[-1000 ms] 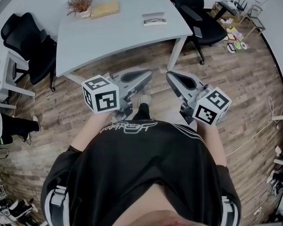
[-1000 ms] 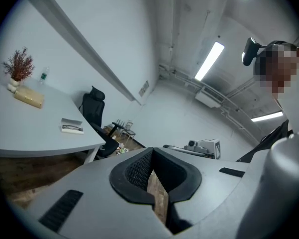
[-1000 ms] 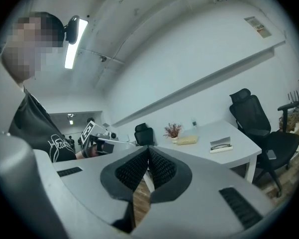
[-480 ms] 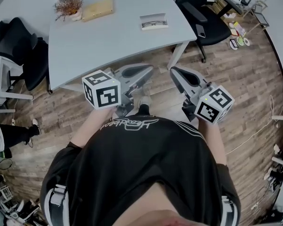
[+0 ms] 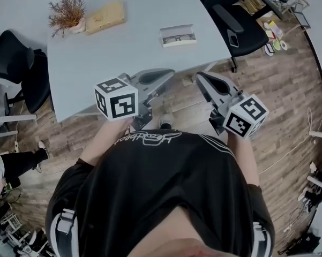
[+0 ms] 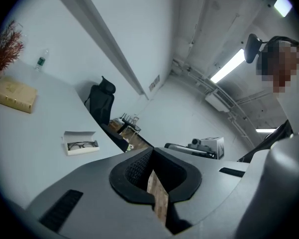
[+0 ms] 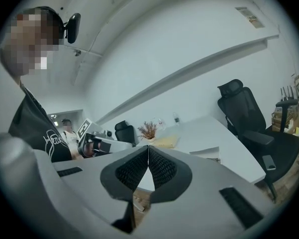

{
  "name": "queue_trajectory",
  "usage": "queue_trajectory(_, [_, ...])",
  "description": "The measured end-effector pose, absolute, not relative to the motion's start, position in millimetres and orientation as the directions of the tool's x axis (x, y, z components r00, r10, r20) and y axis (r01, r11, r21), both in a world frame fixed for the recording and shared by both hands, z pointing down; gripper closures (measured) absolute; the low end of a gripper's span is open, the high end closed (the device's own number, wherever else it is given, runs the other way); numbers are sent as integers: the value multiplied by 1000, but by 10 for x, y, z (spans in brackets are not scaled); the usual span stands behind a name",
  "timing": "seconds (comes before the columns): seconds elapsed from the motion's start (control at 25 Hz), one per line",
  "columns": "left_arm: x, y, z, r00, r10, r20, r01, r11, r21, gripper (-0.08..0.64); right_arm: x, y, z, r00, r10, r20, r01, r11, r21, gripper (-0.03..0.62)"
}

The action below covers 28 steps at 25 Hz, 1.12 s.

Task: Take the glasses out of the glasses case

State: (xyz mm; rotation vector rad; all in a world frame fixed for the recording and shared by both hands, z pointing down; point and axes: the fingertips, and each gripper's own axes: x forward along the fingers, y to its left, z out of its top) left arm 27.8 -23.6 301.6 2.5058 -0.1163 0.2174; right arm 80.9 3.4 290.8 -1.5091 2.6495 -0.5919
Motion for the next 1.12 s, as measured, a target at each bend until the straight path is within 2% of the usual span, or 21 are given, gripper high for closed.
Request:
queue_trajectory(0.64, [303, -1242, 3392, 967, -60, 246, -201, -773, 601, 552, 973, -976, 3219, -518, -829, 213, -838, 441, -321, 583])
queue_trajectory(1.12, [355, -1843, 3574, 946, -171, 277, -313, -712, 628, 552, 1159, -1661, 3459, -597, -756, 269, -793, 507, -338, 583])
